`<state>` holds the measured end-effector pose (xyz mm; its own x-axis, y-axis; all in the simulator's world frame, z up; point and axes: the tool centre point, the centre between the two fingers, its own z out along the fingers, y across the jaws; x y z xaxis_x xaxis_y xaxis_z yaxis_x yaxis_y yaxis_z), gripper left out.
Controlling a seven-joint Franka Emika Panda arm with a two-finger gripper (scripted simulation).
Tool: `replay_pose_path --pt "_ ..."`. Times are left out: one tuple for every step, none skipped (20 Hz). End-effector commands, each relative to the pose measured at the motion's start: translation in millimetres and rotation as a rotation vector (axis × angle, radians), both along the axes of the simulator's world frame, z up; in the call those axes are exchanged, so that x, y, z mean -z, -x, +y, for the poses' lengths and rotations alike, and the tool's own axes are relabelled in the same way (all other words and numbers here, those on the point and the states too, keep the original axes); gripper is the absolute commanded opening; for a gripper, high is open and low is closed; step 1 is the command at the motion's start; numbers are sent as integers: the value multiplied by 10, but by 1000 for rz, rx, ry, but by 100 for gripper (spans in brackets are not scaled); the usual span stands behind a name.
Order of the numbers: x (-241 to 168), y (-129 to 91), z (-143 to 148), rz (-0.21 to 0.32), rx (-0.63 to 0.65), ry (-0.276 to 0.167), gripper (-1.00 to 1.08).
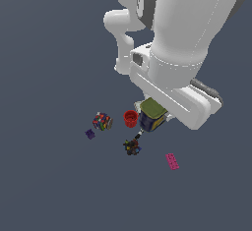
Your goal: Pick up a designated object from a clutter of objects.
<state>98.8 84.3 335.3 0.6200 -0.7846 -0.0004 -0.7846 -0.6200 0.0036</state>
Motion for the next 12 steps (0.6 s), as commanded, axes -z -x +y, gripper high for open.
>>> replay_pose_path --pt "-210 -52 80 -3 1 0 -100" --pt "-278 -72 109 -3 0 -1 -100" --pt "-343 -90 137 -3 0 -1 -100" --pt "-405 -108 164 -3 0 -1 -100" --pt "-465 -126 190 -3 0 -1 -100" --pt "-522 -143 215 -3 0 -1 -100" --pt "-575 -159 238 -3 0 -1 -100" --pt "-623 -174 259 -3 0 -1 -100" --pt "-667 -188 278 -3 0 -2 -100" --pt "-706 -201 296 -3 0 -2 -100" --pt "-742 -213 311 -3 0 -2 -100" --pt "-775 -223 326 -3 0 -2 -100"
